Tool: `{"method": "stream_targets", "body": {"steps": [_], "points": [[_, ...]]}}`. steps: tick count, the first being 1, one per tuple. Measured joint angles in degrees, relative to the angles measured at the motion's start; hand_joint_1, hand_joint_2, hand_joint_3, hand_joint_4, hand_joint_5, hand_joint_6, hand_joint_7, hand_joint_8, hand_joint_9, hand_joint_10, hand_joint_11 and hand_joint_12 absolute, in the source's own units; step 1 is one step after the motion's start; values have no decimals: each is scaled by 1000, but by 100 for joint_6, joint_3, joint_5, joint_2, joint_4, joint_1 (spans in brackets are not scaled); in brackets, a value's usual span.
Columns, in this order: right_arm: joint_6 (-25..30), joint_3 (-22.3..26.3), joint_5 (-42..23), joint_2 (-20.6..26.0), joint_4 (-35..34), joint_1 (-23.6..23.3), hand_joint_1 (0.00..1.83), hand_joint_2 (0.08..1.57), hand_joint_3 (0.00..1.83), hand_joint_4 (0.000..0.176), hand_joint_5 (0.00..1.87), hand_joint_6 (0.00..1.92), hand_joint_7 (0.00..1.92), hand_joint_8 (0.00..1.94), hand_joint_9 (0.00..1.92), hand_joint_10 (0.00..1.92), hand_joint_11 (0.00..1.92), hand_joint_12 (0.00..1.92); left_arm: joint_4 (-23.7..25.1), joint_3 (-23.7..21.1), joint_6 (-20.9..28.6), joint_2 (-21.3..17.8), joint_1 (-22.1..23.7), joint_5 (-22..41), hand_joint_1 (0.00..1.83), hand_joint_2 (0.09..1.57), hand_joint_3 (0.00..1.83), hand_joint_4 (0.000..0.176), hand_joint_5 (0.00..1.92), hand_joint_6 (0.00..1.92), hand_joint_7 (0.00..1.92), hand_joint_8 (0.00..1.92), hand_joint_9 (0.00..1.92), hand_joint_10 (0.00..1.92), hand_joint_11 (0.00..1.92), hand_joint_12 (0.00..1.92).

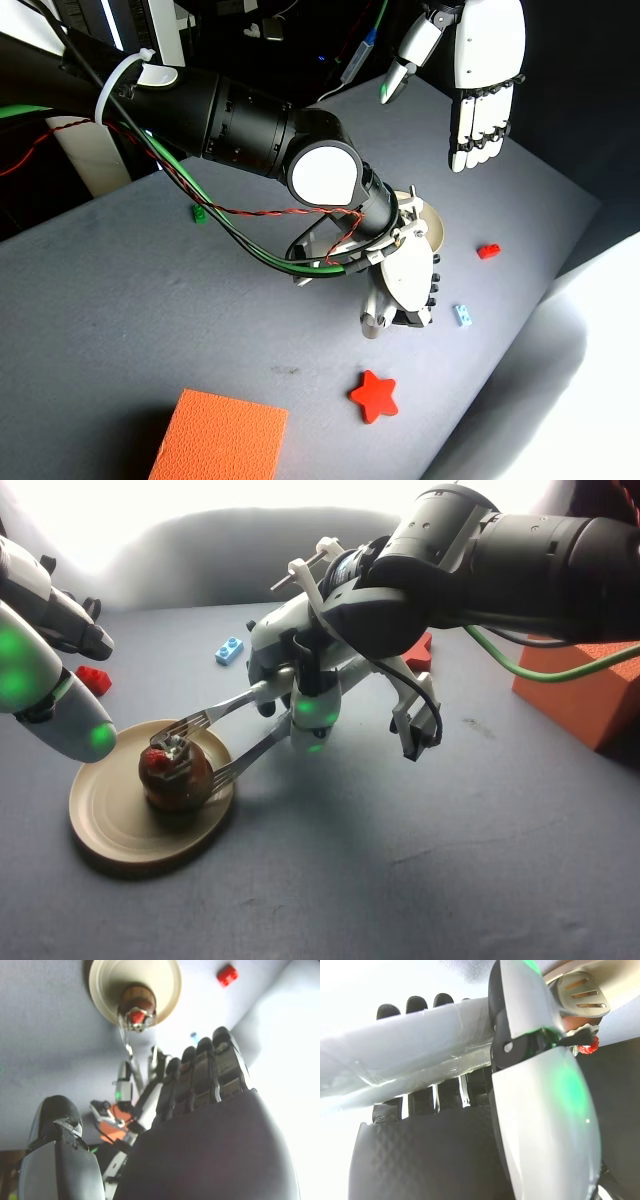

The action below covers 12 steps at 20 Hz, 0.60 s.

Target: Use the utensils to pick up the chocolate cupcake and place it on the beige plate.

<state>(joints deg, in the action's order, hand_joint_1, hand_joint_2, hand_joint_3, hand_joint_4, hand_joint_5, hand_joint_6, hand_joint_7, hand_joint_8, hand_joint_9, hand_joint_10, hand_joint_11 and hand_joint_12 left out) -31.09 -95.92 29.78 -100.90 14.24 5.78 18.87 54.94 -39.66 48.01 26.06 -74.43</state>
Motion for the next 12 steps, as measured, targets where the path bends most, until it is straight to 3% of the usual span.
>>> {"method": "stream_targets", "body": {"steps": [12], "points": [[-24, 98, -125, 203, 0, -278, 1112, 1144, 3, 0, 376, 787, 378, 1071, 347, 1232, 267, 1491, -2, 0, 0, 0, 0, -4, 414, 1011, 1, 0, 0, 0, 15, 0, 22, 1, 11, 30]]}}
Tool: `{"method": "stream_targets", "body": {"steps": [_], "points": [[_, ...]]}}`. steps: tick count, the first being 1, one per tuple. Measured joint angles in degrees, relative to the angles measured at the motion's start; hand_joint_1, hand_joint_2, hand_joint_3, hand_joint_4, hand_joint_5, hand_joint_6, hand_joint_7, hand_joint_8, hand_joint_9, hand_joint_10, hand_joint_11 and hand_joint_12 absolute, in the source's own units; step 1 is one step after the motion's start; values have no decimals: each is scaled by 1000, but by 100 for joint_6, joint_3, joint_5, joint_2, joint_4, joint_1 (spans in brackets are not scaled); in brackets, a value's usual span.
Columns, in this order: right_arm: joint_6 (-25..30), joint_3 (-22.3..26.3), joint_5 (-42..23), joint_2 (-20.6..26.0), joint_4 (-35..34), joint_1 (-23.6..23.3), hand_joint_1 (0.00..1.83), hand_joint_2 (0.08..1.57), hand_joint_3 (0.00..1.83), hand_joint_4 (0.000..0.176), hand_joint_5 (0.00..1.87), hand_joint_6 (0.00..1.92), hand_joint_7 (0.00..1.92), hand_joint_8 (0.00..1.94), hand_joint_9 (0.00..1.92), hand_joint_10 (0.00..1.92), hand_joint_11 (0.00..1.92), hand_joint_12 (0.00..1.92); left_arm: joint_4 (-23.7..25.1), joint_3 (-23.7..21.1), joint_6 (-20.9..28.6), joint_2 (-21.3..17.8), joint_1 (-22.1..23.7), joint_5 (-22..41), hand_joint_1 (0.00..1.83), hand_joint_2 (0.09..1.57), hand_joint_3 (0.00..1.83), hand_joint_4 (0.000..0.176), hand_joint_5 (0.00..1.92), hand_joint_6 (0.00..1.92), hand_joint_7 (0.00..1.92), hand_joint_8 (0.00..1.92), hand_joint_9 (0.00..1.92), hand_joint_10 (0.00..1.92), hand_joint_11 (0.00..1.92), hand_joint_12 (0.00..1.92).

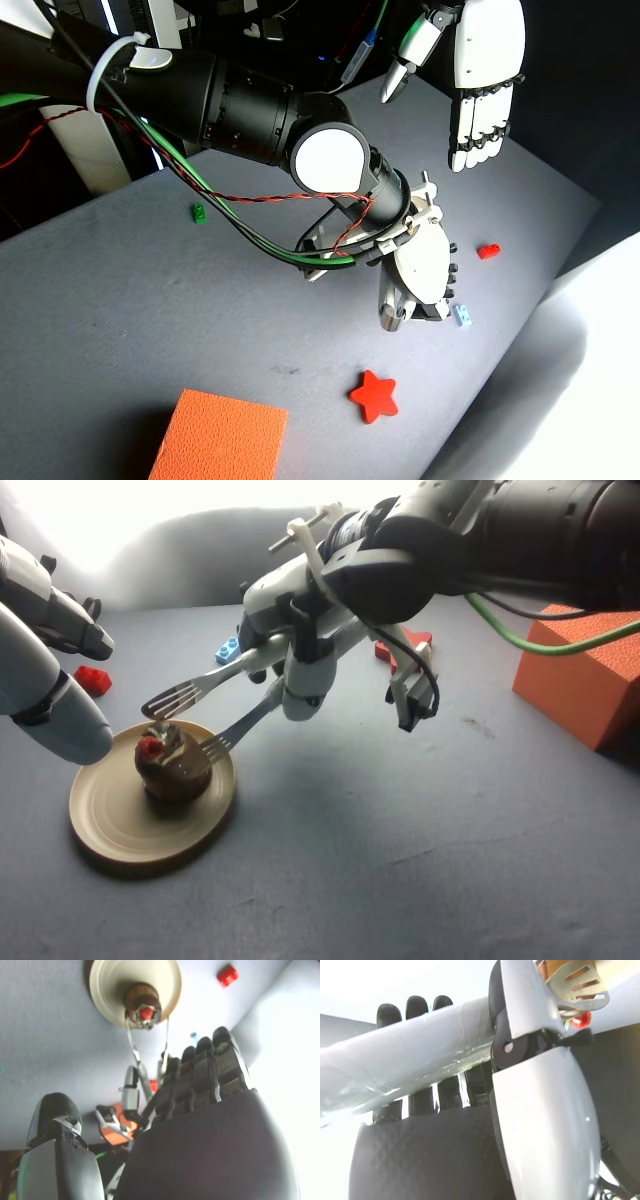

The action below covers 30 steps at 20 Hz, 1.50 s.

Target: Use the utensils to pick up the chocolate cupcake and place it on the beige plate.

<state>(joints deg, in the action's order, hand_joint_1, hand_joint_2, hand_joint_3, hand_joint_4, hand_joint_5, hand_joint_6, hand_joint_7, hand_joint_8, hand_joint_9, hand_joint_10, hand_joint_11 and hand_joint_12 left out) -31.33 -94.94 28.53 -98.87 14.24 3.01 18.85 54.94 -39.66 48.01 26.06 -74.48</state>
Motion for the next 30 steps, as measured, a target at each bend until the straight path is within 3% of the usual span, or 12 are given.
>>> {"method": "stream_targets", "body": {"steps": [5, 10, 15, 19, 21, 22, 23, 24, 25, 27, 29, 30], "points": [[0, 516, 4, 442, 22, -66, 1092, 1125, 0, 0, 426, 735, 419, 1041, 381, 1233, 310, 1491, -2, -2, 0, 0, 2, -2, 417, 1013, 1, 0, 0, 0, 7, 0, 15, 0, 2, 32], [-136, 1565, -55, 1290, -20, -116, 1142, 1094, 0, 0, 506, 600, 471, 972, 402, 1184, 322, 1482, -2, 0, 2, -2, 0, -2, 428, 1004, 0, 0, 0, 0, 47, 13, 51, 13, 28, 56], [-1974, 2852, -1154, 2575, 55, -39, 1142, 1117, 0, 0, 535, 614, 441, 1030, 392, 1246, 332, 1503, 4, 0, 2, -7, 0, -7, 374, 1019, 2, 0, 0, 0, 57, 0, 73, 1, 0, 106], [-3038, 3512, -2057, 3126, 31, 450, 1154, 1132, 0, 0, 567, 582, 494, 1002, 438, 1187, 334, 1457, 7, 0, 2, -15, 0, -4, 397, 1018, 0, 0, 0, 0, 76, 7, 63, 9, 12, 46], [-3292, 3620, -2564, 3233, 37, 699, 1118, 1144, 8, 0, 578, 519, 519, 989, 467, 1179, 355, 1478, 4, 0, 7, -37, 0, -20, 395, 1018, 0, 0, 0, 0, 91, 11, 70, 10, 19, 53], [-3333, 3628, -2813, 3257, 42, 872, 1264, 1200, 9, 0, 603, 531, 704, 1289, 495, 1189, 378, 1490, 15, 0, 4, -37, 0, -28, 392, 1016, 0, 0, 0, 0, 106, 6, 78, 5, 3, 115], [-3342, 3628, -2990, 3257, 42, 1036, 1287, 1232, 0, 0, 579, 562, 715, 1390, 483, 1188, 360, 1471, 11, -2, 0, -37, 2, -22, 381, 1018, 1, 0, 0, 0, 110, 4, 79, 3, 0, 131], [-3340, 3628, -3161, 3254, 28, 1202, 1171, 1282, 0, 0, 575, 1248, 737, 1506, 471, 1229, 352, 1506, -2, -2, -4, -37, 2, -22, 383, 1016, 0, 0, 0, 0, 108, 2, 81, 2, 0, 168], [-3403, 3633, -3351, 3254, -203, 1412, 1144, 1298, 1, 0, 557, 1414, 735, 1537, 475, 1241, 369, 1517, -4, -2, -15, -44, 0, -24, 386, 1014, 0, 0, 4, 2, 102, 0, 80, 1, 0, 173], [-3906, 3670, -3683, 3270, -1121, 1711, 1140, 1303, 1, 0, 557, 1433, 726, 1574, 459, 1268, 367, 1574, 17, -2, -15, -44, 2, -22, 375, 1022, 2, 0, 0, 0, 74, 5, 55, 7, 0, 80], [-3945, 3670, -3939, 3274, -1464, 1805, 1123, 1305, 1, 0, 562, 1469, 712, 1554, 455, 1272, 378, 1586, 7, -2, -15, -44, 2, -20, 396, 1022, 0, 0, 0, 0, 72, 4, 48, 3, 2, 52], [-3947, 3670, -3982, 3274, -1519, 1812, 1127, 1298, 0, 0, 577, 1456, 720, 1535, 465, 1276, 404, 1568, 2, -2, -15, -44, 2, -13, 403, 1012, 3, 0, 0, 0, 97, 0, 73, 0, 0, 136]]}}
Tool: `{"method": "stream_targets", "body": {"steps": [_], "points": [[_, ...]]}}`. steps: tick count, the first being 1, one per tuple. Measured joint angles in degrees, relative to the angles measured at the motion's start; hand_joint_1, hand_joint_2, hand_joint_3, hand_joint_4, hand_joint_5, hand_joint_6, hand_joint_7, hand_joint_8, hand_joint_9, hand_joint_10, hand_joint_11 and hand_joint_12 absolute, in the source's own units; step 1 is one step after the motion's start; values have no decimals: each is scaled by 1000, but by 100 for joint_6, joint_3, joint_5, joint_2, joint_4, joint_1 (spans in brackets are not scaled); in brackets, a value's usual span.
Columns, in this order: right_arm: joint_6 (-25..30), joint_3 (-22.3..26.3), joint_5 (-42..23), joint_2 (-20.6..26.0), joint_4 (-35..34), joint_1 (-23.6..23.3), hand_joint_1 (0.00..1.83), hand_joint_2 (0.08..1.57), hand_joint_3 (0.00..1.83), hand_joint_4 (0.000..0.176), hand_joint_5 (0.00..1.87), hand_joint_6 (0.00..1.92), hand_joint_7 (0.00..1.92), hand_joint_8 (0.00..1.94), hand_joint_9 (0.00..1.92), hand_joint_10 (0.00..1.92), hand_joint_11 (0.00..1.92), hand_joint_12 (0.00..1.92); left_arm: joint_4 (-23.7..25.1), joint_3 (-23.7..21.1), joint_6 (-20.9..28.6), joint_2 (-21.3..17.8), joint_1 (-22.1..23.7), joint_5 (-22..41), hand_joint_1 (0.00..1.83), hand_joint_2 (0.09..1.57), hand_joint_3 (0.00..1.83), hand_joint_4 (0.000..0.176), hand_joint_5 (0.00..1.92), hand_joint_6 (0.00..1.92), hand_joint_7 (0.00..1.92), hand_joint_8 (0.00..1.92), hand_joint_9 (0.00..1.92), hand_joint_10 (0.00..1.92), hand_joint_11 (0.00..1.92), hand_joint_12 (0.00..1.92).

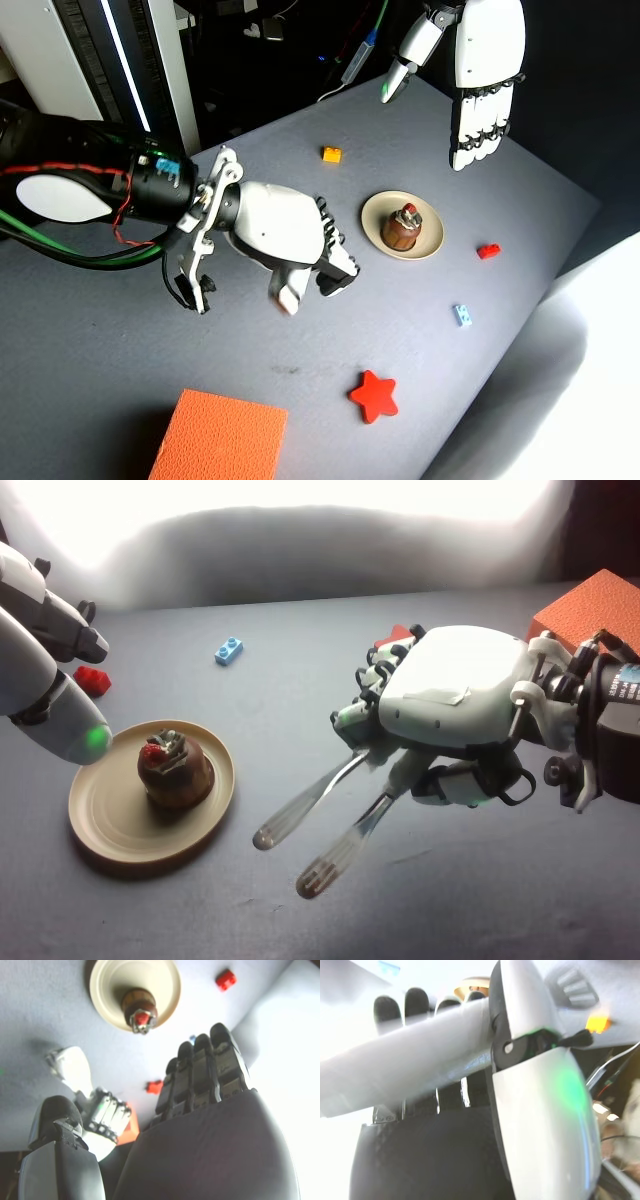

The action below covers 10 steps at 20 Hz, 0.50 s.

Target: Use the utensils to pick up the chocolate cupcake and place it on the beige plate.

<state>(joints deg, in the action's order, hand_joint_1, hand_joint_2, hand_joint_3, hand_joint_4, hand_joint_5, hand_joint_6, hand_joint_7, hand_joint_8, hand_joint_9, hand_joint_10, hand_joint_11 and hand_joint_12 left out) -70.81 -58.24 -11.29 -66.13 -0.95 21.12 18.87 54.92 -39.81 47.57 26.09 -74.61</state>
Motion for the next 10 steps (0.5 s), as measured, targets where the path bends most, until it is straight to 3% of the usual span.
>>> {"method": "stream_targets", "body": {"steps": [1, 2, 3, 5, 6, 7, 10], "points": [[0, 0, -101, -2, -57, 48, 1112, 1191, 0, 0, 460, 1033, 528, 1191, 474, 1242, 399, 1525, 2, 0, 0, 0, 0, 7, 394, 1017, 4, 0, 0, 0, 89, 0, 67, 0, 0, 139], [0, 2, -129, -2, -81, 101, 1157, 1145, 0, 0, 487, 830, 512, 1054, 493, 1198, 421, 1476, 4, 0, 0, 0, 0, 4, 390, 1018, 4, 0, 1, 0, 89, 1, 70, 1, 0, 142], [-4, 13, -118, -2, -85, 142, 1104, 1212, 15, 0, 679, 1246, 508, 1032, 485, 1196, 400, 1491, 4, 0, 0, 0, -2, 4, 398, 1020, 3, 0, 0, 0, 84, 1, 66, 0, 0, 123], [-4, 39, -76, -2, -92, 264, 1099, 1226, 1, 0, 744, 1323, 517, 1041, 478, 1231, 389, 1538, 2, 0, 0, -7, -2, 4, 389, 1021, 1, 0, 4, 1, 88, 2, 65, 0, 0, 132], [-4, 42, -79, -2, -98, 289, 1130, 1139, 0, 0, 574, 917, 531, 987, 484, 1193, 393, 1507, 0, 0, 0, -7, -2, 7, 382, 1019, 0, 0, 0, 0, 90, 1, 71, 1, 0, 115], [-4, 42, -79, -2, -98, 337, 1148, 1120, 0, 0, 540, 774, 542, 903, 481, 1141, 368, 1517, 4, 0, 0, -7, -2, 2, 398, 1015, 0, 0, 1, 0, 101, 3, 84, 4, 0, 132], [-4, 63, -46, 0, -168, 407, 1107, 1139, 1, 0, 472, 738, 506, 842, 461, 1115, 368, 1475, 0, 0, -2, -7, -2, 4, 385, 1024, 1, 0, 8, 3, 120, 5, 102, 5, 0, 199]]}}
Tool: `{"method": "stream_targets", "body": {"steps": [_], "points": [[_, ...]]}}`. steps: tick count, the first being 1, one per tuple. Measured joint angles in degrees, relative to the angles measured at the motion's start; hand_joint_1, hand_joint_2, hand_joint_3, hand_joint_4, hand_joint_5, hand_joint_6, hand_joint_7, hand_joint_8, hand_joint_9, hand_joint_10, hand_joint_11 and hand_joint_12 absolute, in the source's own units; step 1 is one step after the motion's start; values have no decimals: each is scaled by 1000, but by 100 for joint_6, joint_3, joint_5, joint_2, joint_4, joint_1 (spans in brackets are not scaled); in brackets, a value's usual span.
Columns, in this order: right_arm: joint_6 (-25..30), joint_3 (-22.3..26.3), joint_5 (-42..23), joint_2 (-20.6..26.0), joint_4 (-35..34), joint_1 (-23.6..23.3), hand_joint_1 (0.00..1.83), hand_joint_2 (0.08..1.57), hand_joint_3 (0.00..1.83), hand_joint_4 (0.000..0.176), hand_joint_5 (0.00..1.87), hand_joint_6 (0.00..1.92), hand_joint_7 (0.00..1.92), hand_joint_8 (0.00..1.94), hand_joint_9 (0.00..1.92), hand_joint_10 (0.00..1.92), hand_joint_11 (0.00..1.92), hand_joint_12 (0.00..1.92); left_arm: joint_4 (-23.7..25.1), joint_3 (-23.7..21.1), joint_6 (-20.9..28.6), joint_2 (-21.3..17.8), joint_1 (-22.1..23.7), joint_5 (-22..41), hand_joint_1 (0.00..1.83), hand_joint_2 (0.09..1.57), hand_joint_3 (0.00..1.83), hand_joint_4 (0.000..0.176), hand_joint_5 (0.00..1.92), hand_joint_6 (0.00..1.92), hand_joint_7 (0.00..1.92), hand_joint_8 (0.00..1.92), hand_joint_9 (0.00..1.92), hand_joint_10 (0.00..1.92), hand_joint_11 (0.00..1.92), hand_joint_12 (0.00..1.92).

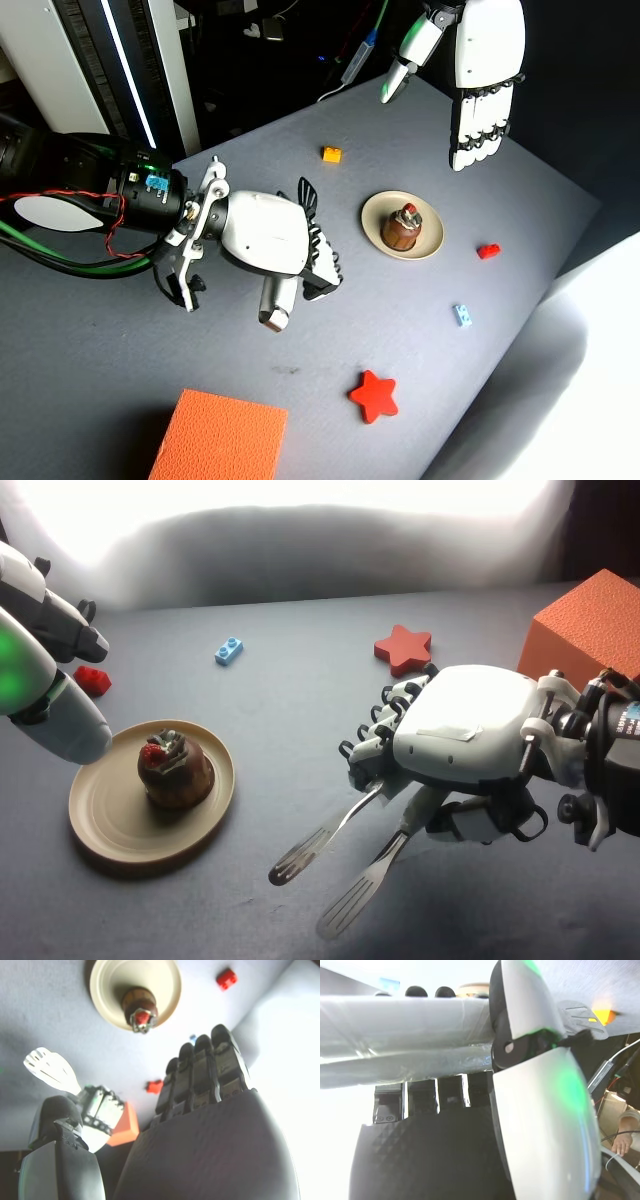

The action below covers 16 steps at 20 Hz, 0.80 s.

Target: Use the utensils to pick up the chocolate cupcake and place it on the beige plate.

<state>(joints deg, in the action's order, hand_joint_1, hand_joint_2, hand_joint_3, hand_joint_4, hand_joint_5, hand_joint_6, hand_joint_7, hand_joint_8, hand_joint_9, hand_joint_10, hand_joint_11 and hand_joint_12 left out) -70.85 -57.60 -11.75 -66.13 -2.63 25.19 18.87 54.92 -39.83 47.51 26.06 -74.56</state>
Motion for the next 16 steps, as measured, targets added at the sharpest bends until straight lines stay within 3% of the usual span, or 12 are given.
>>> {"method": "stream_targets", "body": {"steps": [2, 4, 7, 8, 9, 11, 13, 14, 16], "points": [[-4, 4, 15, 0, -33, 13, 1108, 1154, 2, 0, 454, 779, 488, 767, 424, 1050, 300, 1434, 2, 0, 0, 0, 0, 0, 396, 1012, 0, 0, 22, 6, 124, 3, 102, 3, 0, 228], [-4, 39, 33, 37, -37, 85, 1072, 1176, 1, 0, 473, 646, 475, 591, 376, 946, 222, 1386, 2, 0, 2, 0, 0, -7, 392, 1021, 0, 0, 4, 1, 91, 2, 69, 2, 0, 124], [-7, 101, 85, 94, -39, 179, 1001, 1132, 0, 0, 453, 141, 457, 202, 324, 632, 107, 1286, -2, 0, 2, 0, 0, 0, 391, 1021, 0, 0, 0, 0, 96, 8, 75, 12, 24, 15], [-15, 140, 101, 127, -42, 192, 905, 1141, 0, 0, 420, 42, 420, 73, 321, 444, 46, 1237, 0, 0, 0, 0, 0, -9, 400, 1017, 0, 0, 0, 0, 92, 6, 73, 11, 28, 15], [-20, 153, 85, 149, -33, 221, 801, 1121, 0, 0, 341, 9, 328, 14, 287, 217, 8, 1110, 4, 0, 0, 0, 0, -2, 397, 1017, 0, 0, 0, 0, 106, 11, 87, 15, 35, 19], [-37, 168, 94, 168, -37, 227, 616, 1073, 0, 0, 223, 2, 203, 3, 190, 28, 0, 803, 2, 0, 0, 0, 0, -4, 393, 1018, 0, 0, 0, 0, 104, 8, 95, 16, 37, 21], [-42, 181, 85, 190, -35, 227, 432, 998, 0, 0, 91, 0, 74, 0, 52, 1, 0, 394, 2, 0, 0, -4, 0, -9, 409, 1008, 0, 0, 0, 0, 103, 5, 90, 10, 39, 25], [-42, 190, 90, 208, -35, 227, 372, 967, 0, 8, 19, 0, 14, 0, 10, 0, 0, 216, 2, 0, 0, -4, 0, -7, 401, 1012, 0, 0, 0, 0, 97, 2, 84, 6, 44, 29], [-44, 225, 81, 291, -35, 227, 331, 959, 0, 13, 3, 0, 2, 0, 1, 0, 0, 144, 4, 0, 0, -4, 0, -11, 411, 1010, 0, 0, 0, 0, 87, 0, 73, 1, 44, 32]]}}
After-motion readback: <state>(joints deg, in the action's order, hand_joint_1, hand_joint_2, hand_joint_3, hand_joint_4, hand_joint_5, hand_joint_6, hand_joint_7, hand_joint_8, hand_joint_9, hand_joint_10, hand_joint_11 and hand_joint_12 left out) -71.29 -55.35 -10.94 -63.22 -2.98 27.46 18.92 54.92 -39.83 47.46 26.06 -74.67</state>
